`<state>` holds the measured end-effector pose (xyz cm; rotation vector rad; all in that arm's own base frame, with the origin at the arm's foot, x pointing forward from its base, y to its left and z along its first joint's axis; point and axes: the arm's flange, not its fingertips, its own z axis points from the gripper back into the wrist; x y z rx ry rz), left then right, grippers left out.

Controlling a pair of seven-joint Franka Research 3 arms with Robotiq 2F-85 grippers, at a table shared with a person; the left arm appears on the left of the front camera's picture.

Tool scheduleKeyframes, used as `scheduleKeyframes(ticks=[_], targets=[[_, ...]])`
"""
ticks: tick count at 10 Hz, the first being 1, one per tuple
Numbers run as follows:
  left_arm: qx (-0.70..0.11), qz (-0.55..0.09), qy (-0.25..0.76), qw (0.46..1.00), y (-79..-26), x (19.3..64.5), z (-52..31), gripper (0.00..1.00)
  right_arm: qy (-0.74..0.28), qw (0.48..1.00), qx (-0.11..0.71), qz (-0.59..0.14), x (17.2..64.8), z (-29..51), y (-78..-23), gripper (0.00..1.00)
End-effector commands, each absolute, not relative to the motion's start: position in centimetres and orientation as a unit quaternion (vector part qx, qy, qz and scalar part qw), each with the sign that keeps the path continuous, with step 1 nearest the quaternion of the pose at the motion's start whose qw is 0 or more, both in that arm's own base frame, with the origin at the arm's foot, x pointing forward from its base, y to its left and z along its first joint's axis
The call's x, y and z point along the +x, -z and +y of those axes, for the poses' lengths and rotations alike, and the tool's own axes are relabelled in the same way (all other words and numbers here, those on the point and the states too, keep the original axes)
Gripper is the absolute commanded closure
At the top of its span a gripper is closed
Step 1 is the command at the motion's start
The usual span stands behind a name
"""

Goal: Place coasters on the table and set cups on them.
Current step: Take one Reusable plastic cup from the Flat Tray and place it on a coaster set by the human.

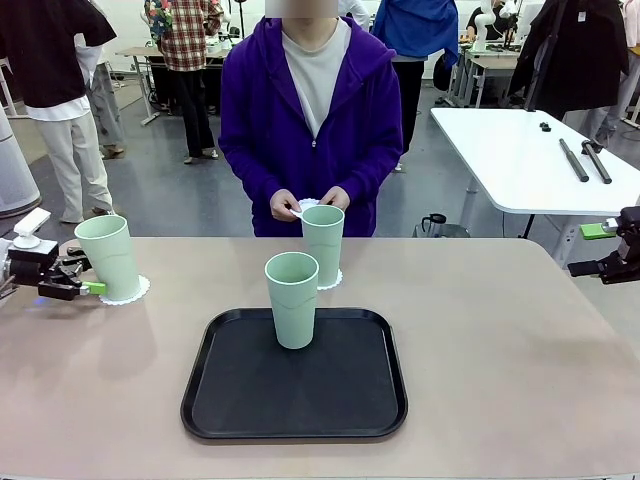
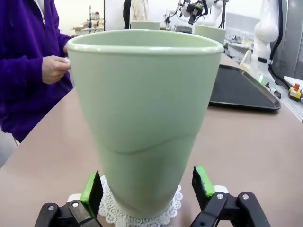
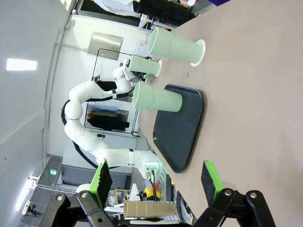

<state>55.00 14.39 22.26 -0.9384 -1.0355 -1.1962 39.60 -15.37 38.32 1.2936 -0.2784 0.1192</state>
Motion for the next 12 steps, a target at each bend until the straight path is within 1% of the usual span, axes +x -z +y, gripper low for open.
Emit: scheduleKeyframes(ticks=[1,3,4,5,6,7,9,11,12], targets=[[-0.376,-0.440,0.540,0.611,-23.3,54.6,15.4,0.00,-0.057,0.785,0.603,-0.129,39.6,-15.3,-38.4,0.00],[-0.329,-0.412,0.558,0.641,-24.8,54.3,16.6,0.00,-0.057,0.785,0.603,-0.129,39.6,-15.3,-38.4,0.00],[-0.294,-0.388,0.563,0.668,-26.3,54.0,17.2,0.00,-0.057,0.785,0.603,-0.129,39.6,-15.3,-38.4,0.00],[-0.250,-0.356,0.558,0.707,-28.5,53.5,17.6,0.00,-0.057,0.785,0.603,-0.129,39.6,-15.3,-38.4,0.00],[-0.208,-0.347,0.539,0.739,-31.2,52.6,17.4,0.00,-0.057,0.785,0.603,-0.129,39.6,-15.3,-38.4,0.00],[-0.192,-0.343,0.519,0.759,-33.4,51.8,17.0,0.00,-0.057,0.785,0.603,-0.129,39.6,-15.3,-38.4,0.00],[-0.132,-0.298,0.457,0.828,-38.0,49.4,15.4,0.00,-0.057,0.785,0.603,-0.129,39.6,-15.3,-38.4,0.00],[-0.102,-0.257,0.443,0.853,-42.8,47.4,13.2,0.00,-0.057,0.785,0.603,-0.129,39.6,-15.3,-38.4,0.00],[-0.085,-0.240,0.447,0.857,-45.2,46.4,11.9,0.00,-0.057,0.785,0.603,-0.129,39.6,-15.3,-38.4,0.00]])
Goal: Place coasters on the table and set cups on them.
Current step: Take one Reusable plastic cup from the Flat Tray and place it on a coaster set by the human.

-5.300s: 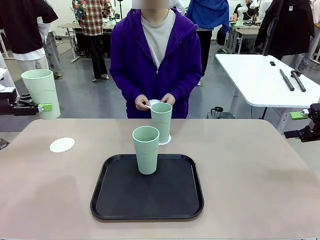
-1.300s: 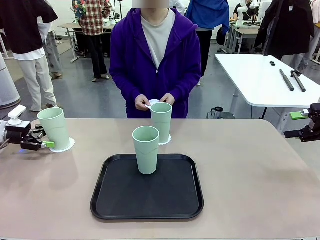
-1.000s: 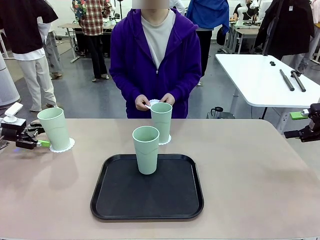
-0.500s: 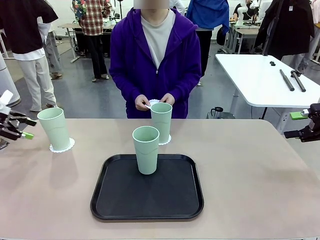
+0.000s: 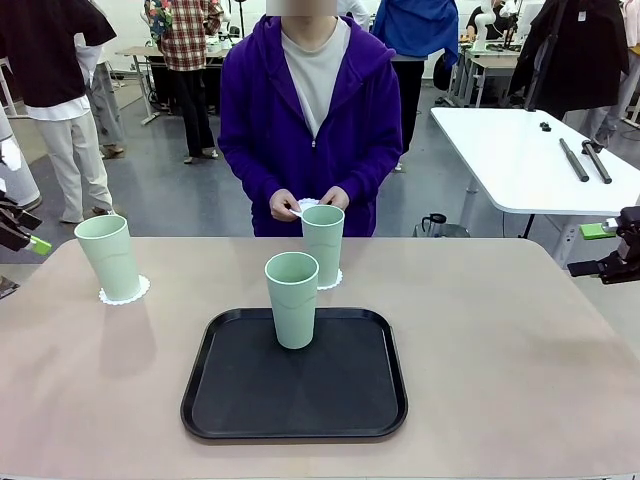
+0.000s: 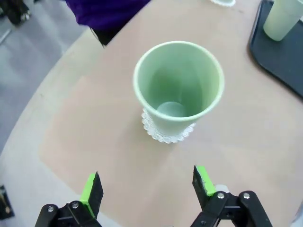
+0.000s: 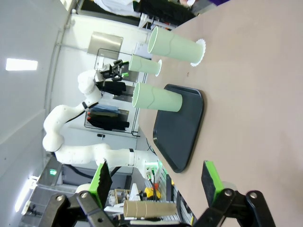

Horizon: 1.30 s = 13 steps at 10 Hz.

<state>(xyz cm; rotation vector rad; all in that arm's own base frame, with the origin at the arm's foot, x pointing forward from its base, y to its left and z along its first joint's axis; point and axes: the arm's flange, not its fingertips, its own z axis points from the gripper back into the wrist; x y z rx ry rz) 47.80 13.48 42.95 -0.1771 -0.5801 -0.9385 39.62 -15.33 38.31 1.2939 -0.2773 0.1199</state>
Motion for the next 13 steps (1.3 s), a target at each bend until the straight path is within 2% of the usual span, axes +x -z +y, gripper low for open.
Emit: scheduleKeyframes(ticks=[1,3,4,9,10,11,13], targets=[[-0.063,-0.232,0.452,0.859,-47.6,45.1,10.4,0.00,-0.057,0.785,0.603,-0.129,39.6,-15.3,-38.4,0.00],[-0.022,-0.203,0.451,0.869,-50.7,43.2,7.6,0.00,-0.057,0.785,0.603,-0.129,39.6,-15.3,-38.4,0.00],[-0.057,-0.172,0.447,0.876,-51.6,42.5,6.0,0.00,-0.057,0.785,0.603,-0.129,39.6,-15.3,-38.4,0.00],[0.011,-0.075,0.458,0.886,-49.8,40.4,1.1,0.00,-0.057,0.785,0.603,-0.129,39.6,-15.3,-38.4,0.00],[0.022,-0.073,0.455,0.887,-49.1,40.3,0.8,0.00,-0.057,0.785,0.603,-0.129,39.6,-15.3,-38.4,0.00],[-0.012,-0.094,0.461,0.883,-50.2,40.9,1.4,0.00,-0.057,0.785,0.603,-0.129,39.6,-15.3,-38.4,0.00],[-0.012,-0.094,0.461,0.883,-50.2,40.9,1.4,0.00,-0.057,0.785,0.603,-0.129,39.6,-15.3,-38.4,0.00]])
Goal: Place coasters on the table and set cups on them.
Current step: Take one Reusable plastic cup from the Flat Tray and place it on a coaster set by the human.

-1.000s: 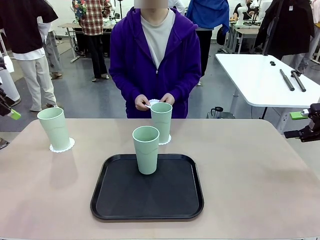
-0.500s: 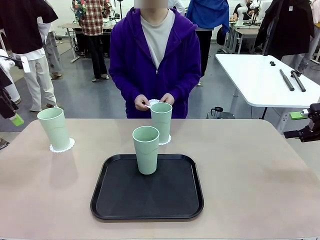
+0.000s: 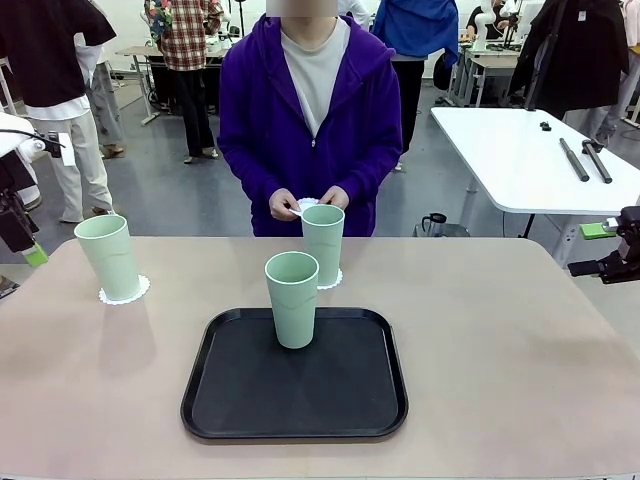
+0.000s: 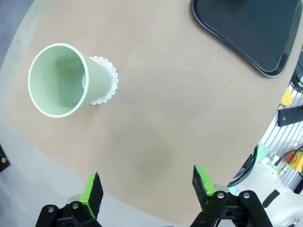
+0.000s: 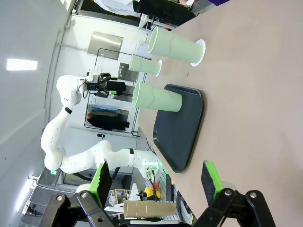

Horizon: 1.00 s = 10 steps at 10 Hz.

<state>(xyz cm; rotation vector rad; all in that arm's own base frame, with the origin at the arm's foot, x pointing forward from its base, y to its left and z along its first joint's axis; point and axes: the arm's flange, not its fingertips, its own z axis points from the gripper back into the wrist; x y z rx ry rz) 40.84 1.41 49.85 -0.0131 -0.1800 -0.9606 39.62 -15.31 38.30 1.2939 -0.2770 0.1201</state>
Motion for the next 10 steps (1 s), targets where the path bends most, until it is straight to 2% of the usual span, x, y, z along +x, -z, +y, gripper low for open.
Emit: scheduleKeyframes(ticks=[1,8,9,10], targets=[[-0.012,-0.094,0.461,0.883,-50.2,40.9,1.4,0.00,-0.057,0.785,0.603,-0.129,39.6,-15.3,-38.4,0.00],[-0.010,-0.090,0.462,0.882,-50.0,40.9,1.5,0.00,-0.057,0.785,0.603,-0.129,39.6,-15.3,-38.4,0.00],[-0.012,-0.076,0.349,0.934,-50.9,40.9,1.3,0.00,-0.057,0.785,0.603,-0.129,39.6,-15.3,-38.4,0.00],[-0.042,-0.057,0.252,0.965,-49.6,37.8,2.0,0.00,-0.057,0.785,0.603,-0.129,39.6,-15.3,-38.4,0.00]])
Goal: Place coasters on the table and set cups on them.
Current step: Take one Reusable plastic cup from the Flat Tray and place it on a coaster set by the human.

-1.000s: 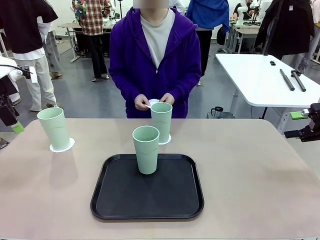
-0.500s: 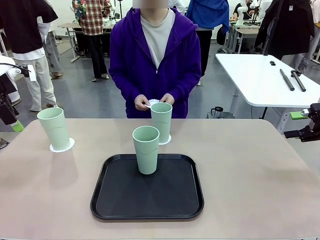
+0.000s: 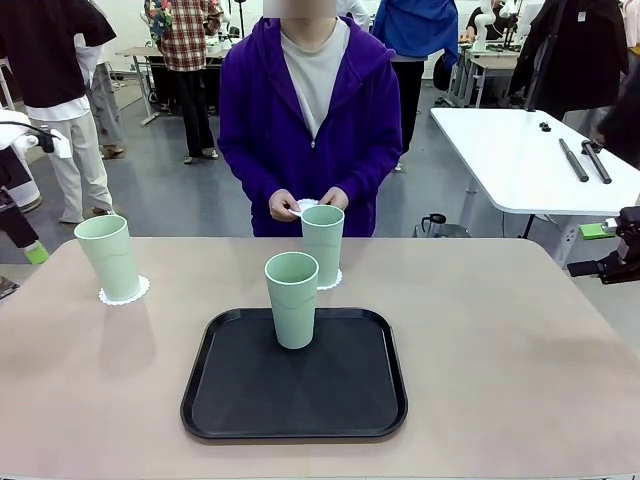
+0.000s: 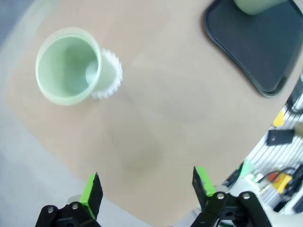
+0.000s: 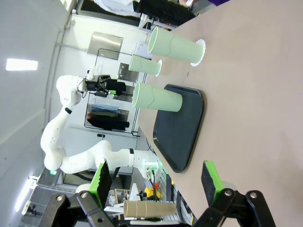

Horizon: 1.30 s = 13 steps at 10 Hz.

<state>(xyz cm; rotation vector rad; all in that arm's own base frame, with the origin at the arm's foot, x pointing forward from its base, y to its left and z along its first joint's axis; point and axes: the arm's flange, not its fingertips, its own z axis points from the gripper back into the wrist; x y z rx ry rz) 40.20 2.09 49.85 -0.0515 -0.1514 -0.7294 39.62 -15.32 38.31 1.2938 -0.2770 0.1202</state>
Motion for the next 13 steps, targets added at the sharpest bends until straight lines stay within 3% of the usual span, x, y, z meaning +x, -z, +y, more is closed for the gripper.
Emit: scheduleKeyframes(ticks=[1,7,9,13], targets=[[-0.047,-0.036,0.222,0.973,-49.0,36.1,2.6,0.00,-0.057,0.785,0.603,-0.129,39.6,-15.3,-38.4,0.00],[-0.052,-0.019,0.192,0.980,-48.0,35.4,3.8,0.00,-0.057,0.785,0.603,-0.129,39.6,-15.3,-38.4,0.00],[-0.201,-0.044,0.256,0.944,-48.9,34.6,7.4,0.00,-0.057,0.785,0.603,-0.129,39.6,-15.3,-38.4,0.00],[-0.444,-0.076,0.229,0.863,-49.2,34.7,15.6,0.00,-0.057,0.785,0.603,-0.129,39.6,-15.3,-38.4,0.00]])
